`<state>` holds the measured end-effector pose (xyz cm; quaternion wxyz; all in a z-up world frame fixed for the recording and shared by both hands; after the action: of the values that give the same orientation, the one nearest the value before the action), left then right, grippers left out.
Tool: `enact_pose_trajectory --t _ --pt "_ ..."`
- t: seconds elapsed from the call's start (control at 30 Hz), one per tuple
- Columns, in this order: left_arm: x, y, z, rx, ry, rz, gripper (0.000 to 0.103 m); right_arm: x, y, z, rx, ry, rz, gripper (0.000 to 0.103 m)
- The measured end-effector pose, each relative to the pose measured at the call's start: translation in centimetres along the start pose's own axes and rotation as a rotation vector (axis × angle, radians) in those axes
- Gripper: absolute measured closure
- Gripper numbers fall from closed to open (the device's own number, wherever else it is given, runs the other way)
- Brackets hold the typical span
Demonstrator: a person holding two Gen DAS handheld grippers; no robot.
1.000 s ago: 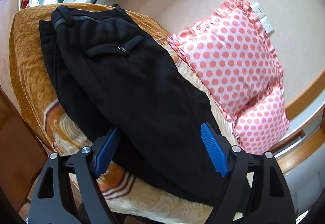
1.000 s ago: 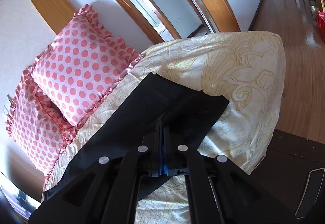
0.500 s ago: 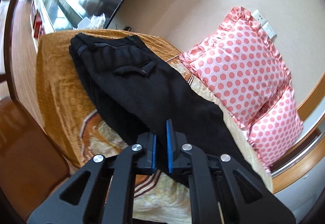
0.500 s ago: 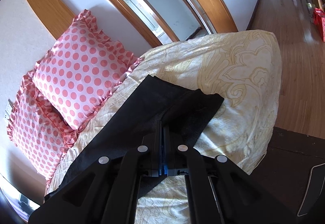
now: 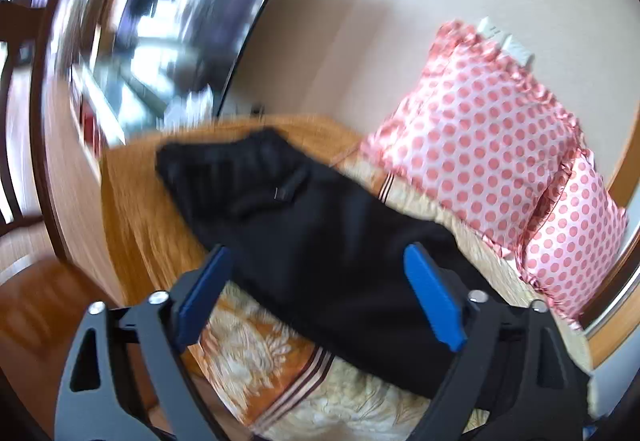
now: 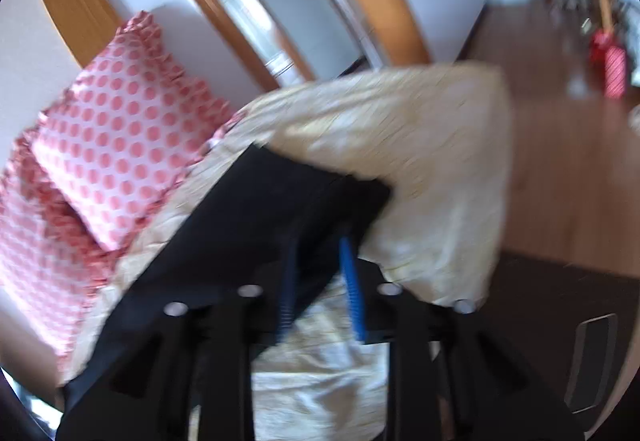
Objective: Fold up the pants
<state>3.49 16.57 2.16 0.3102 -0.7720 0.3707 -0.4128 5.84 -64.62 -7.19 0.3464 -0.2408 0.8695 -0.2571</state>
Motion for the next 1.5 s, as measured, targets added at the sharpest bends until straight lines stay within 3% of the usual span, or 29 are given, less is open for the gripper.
enact_pose_trajectory --t 0.1,0.2,0.37,0.43,0.5,0.6,0.7,0.8,0.93,1.03,1.13,1.23,1.27,1.33,1.5 --pt "3.2 0.0 -0.6 0.018 0.056 0.096 0.006 -1.2 -0.8 -1.8 0.086 0.022 -0.080 0.070" --pt "7.2 1.9 0.5 -0.045 0.168 0.186 0.006 -4.3 -1.2 -2.4 0.110 -0.028 -0.196 0.070" --pt "12.7 7.6 3.6 -0.232 0.292 0.318 0.006 -12.7 2.7 -0.8 -0.045 -0.224 -0.484 0.070" --pt "13.7 9.6 4.4 -0.294 0.309 0.351 0.006 -14.0 3.9 -0.3 -0.060 -0.217 -0.548 0.070" --pt "14.1 11.2 4.5 -0.317 0.312 0.385 0.006 -13.8 4.2 0.2 -0.052 -0.194 -0.554 0.070" --pt "14.0 12.3 5.0 -0.324 0.289 0.433 0.006 -13.0 5.5 1.6 -0.117 -0.178 -0.572 0.070" --pt "13.9 12.6 5.1 -0.327 0.291 0.449 0.006 -11.8 7.1 2.2 -0.131 -0.077 -0.684 0.069" --pt "13.7 12.7 5.1 -0.329 0.297 0.463 0.006 -10.8 7.5 1.6 -0.112 -0.075 -0.699 0.065" --pt "13.7 12.7 5.2 -0.321 0.317 0.469 0.003 -10.5 7.0 1.4 -0.151 -0.101 -0.660 0.064" --pt "13.9 12.9 5.2 -0.309 0.304 0.485 0.002 -14.7 7.1 -0.1 -0.150 -0.272 -0.649 0.064" --pt "14.0 13.0 5.3 -0.294 0.287 0.505 0.002 -21.5 9.0 -0.9 -0.175 -0.410 -0.774 0.064" --pt "13.9 13.0 5.3 -0.285 0.286 0.503 0.002 -29.4 13.5 -1.3 -0.277 -0.572 -0.930 0.064" --pt "13.9 12.9 5.3 -0.280 0.291 0.495 0.002 -32.8 16.1 -1.6 -0.343 -0.656 -1.009 0.064" --pt "13.8 12.9 5.2 -0.275 0.295 0.490 0.002 -37.2 20.3 -2.0 -0.423 -0.743 -1.132 0.064" --pt "14.0 13.0 5.2 -0.264 0.282 0.506 0.002 -44.3 29.6 -1.9 -0.553 -0.843 -1.374 0.064"
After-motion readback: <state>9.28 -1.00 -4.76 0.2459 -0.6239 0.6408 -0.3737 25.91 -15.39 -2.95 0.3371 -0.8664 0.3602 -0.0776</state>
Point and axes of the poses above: each gripper's, at about its wrist camera, not at the fingertips, and z roughly the way its jaws point, x to its right, y to its underside, the point moved 10 cm from there along z, roughly the way its jaws point, and after that the axes turned 3 degrees about -x, right-handed, at the moved point
